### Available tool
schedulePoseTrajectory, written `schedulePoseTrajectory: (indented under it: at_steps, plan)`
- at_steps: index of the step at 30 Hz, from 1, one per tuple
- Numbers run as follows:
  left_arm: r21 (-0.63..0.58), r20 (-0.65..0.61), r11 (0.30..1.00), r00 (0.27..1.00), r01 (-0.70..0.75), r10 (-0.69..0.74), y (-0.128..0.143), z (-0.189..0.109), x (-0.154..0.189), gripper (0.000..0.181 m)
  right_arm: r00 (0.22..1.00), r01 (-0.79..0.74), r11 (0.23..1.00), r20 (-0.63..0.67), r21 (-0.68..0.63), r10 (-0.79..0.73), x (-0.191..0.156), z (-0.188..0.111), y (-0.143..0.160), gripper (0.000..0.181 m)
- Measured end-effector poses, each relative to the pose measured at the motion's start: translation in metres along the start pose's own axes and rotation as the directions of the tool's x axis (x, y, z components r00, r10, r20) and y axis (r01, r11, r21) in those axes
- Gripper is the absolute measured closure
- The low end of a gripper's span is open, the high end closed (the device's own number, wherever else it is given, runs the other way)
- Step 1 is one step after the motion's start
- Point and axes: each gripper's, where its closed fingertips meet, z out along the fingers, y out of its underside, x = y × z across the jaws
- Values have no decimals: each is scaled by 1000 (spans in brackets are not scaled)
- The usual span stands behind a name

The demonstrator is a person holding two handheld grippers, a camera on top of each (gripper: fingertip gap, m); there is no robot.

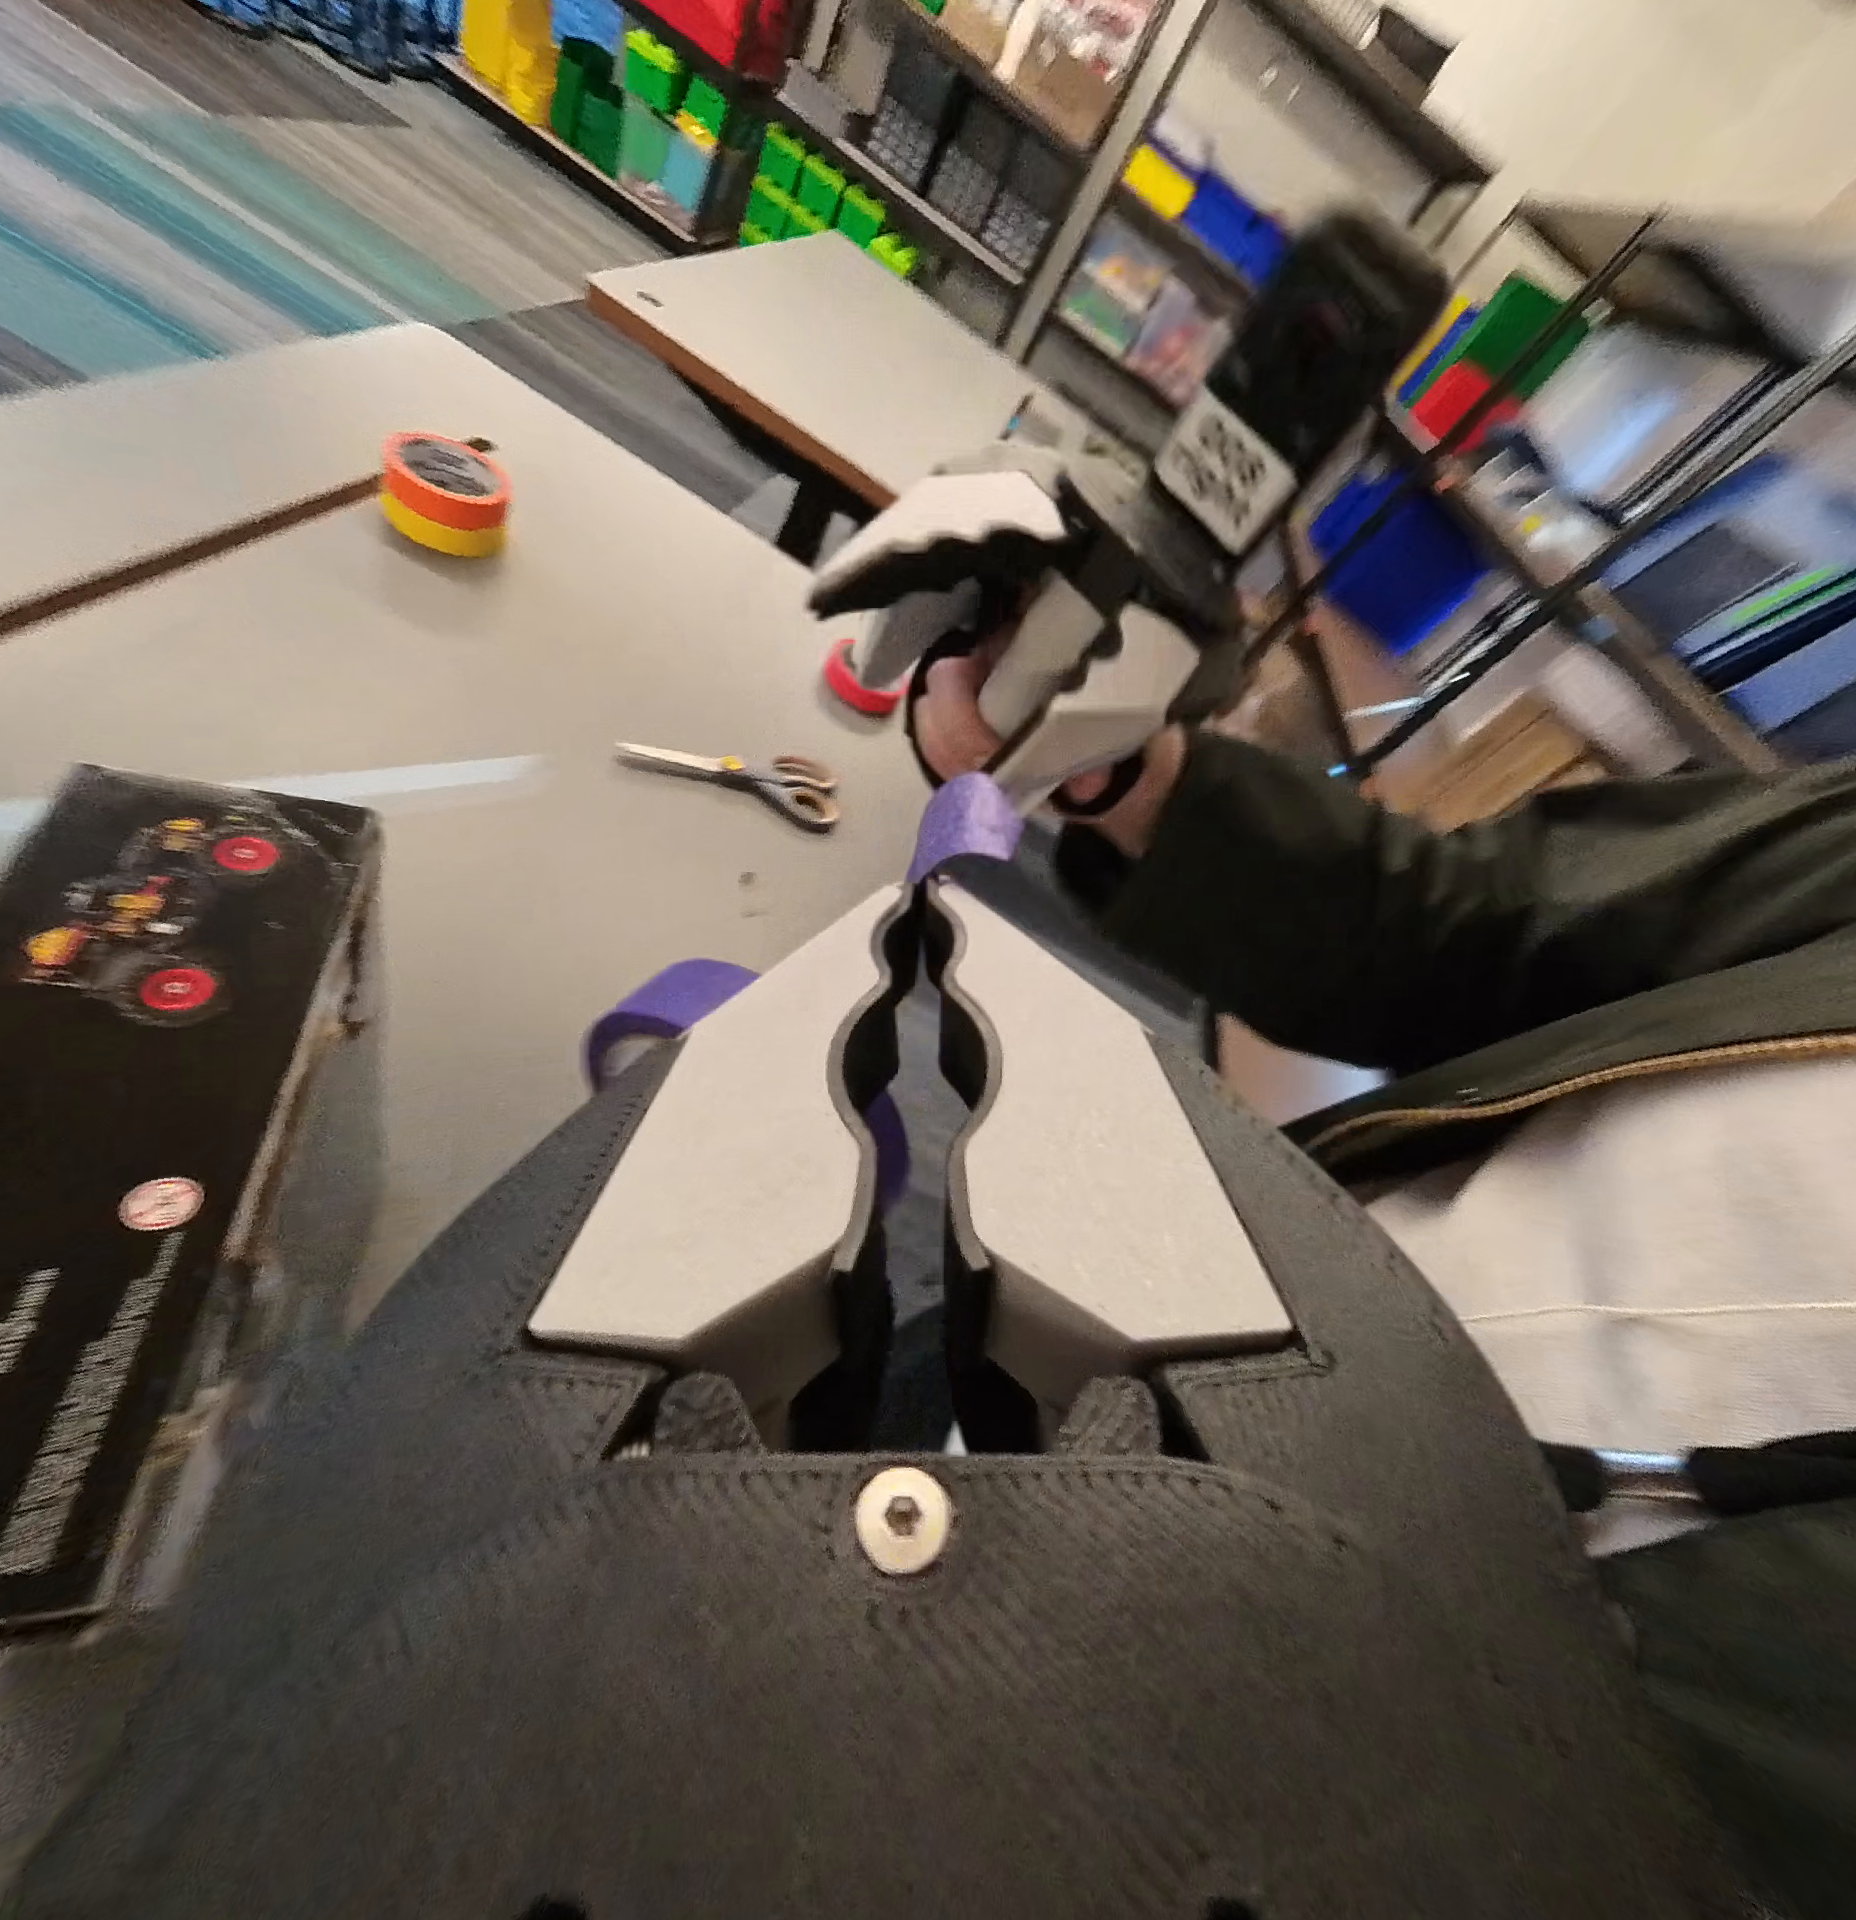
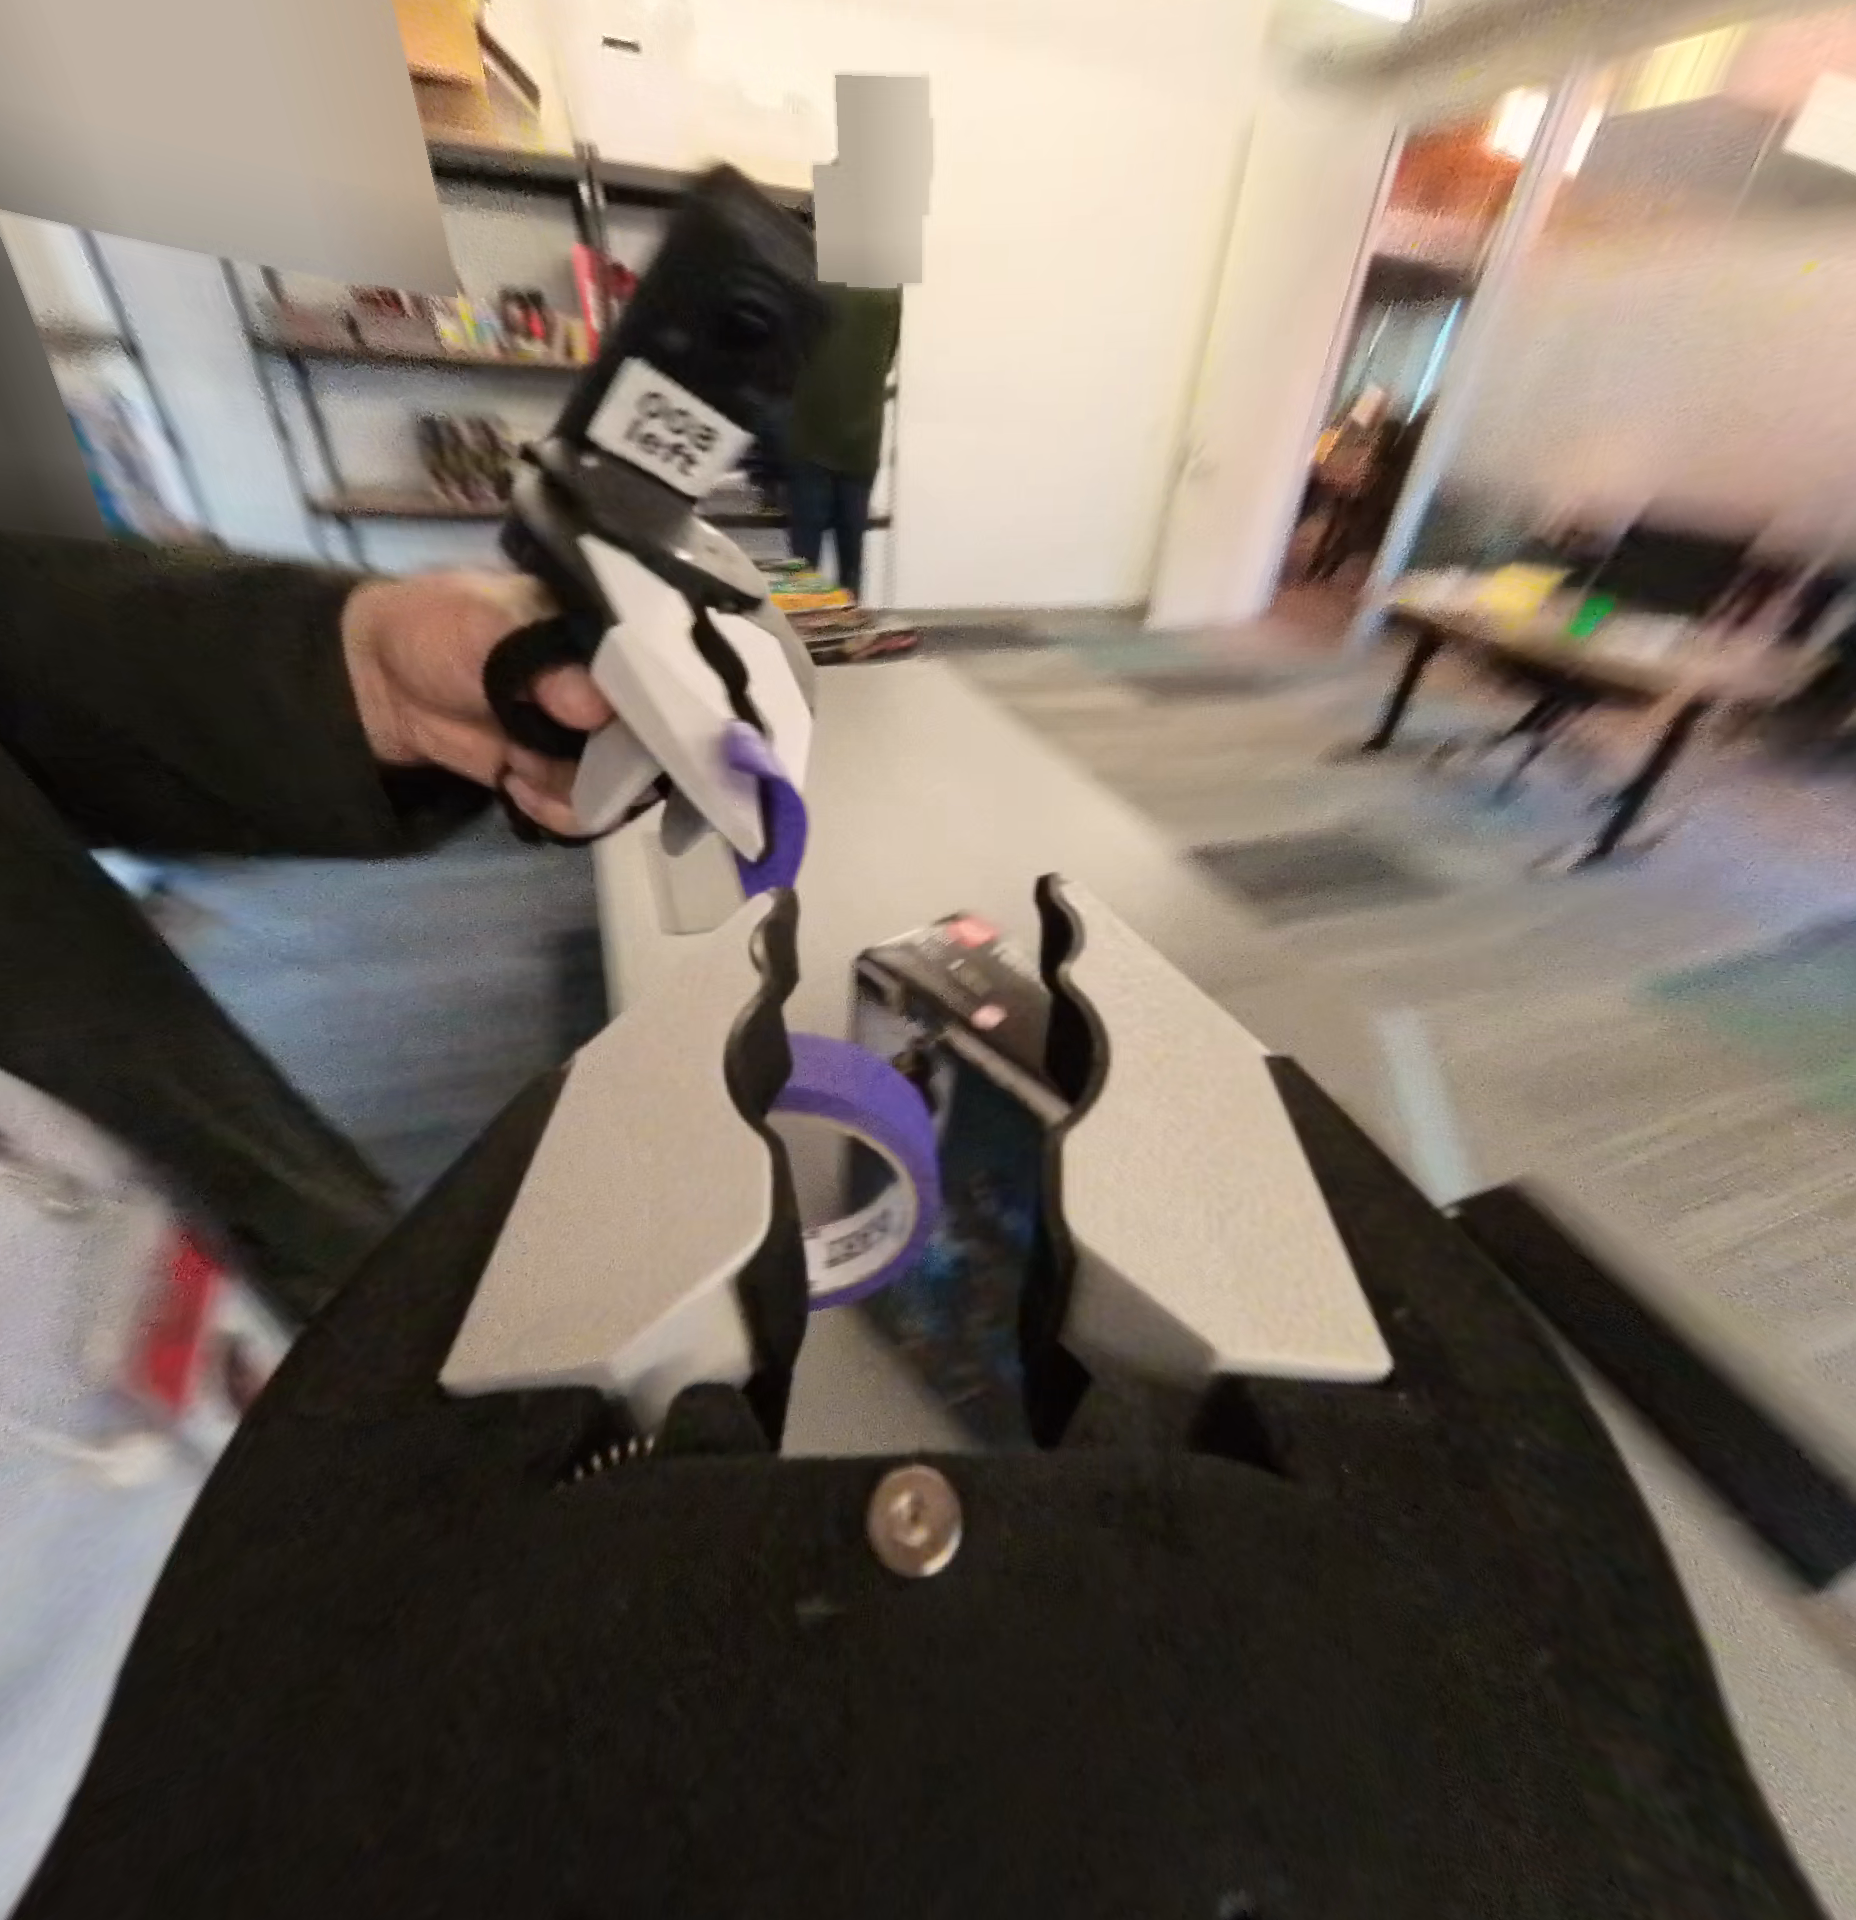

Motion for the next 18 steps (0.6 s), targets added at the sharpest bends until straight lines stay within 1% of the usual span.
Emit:
schedulePoseTrajectory:
  at_steps: [1, 2, 3, 4, 5, 7, 9, 11, 15, 18]
  plan:
    - [6, -29, 999, 999, 38, -38, -3, -1, 3, 181, 991, 130, 991, -13, 4, -130, -9, 2, -7, 143]
    - [8, -49, 998, 997, 61, -61, -5, -2, 5, 181, 976, 217, 976, -10, -8, -217, -17, 6, -12, 146]
    - [5, -62, 997, 996, 71, -71, -7, -3, 7, 181, 964, 265, 964, 14, -21, -265, -25, 11, -14, 149]
    - [-1, -65, 998, 995, 70, -70, -8, -4, 9, 181, 957, 287, 957, 49, -27, -286, -32, 16, -17, 156]
    - [-11, -61, 998, 996, 60, -61, -8, -4, 9, 181, 953, 299, 954, 66, -19, -297, -36, 19, -21, 159]
    - [-31, -54, 999, 998, 41, -43, -9, -4, 12, 181, 948, 310, 951, 69, 7, -310, -36, 22, -31, 161]
    - [-49, -54, 998, 998, 31, -34, -9, -4, 15, 181, 934, 353, 935, 68, -19, -351, -33, 24, -31, 161]
    - [-63, -58, 998, 998, 24, -27, -8, -3, 18, 181, 912, 406, 914, 81, -24, -403, -36, 25, -33, 166]
    - [-72, -90, 997, 995, 41, -48, -7, -2, 26, 181, 888, 451, 891, 122, -47, -443, -42, 27, -32, 167]
    - [-63, -124, 995, 988, 83, -91, -9, -5, 31, 181, 883, 463, 886, 107, -32, -458, -43, 25, -36, 167]
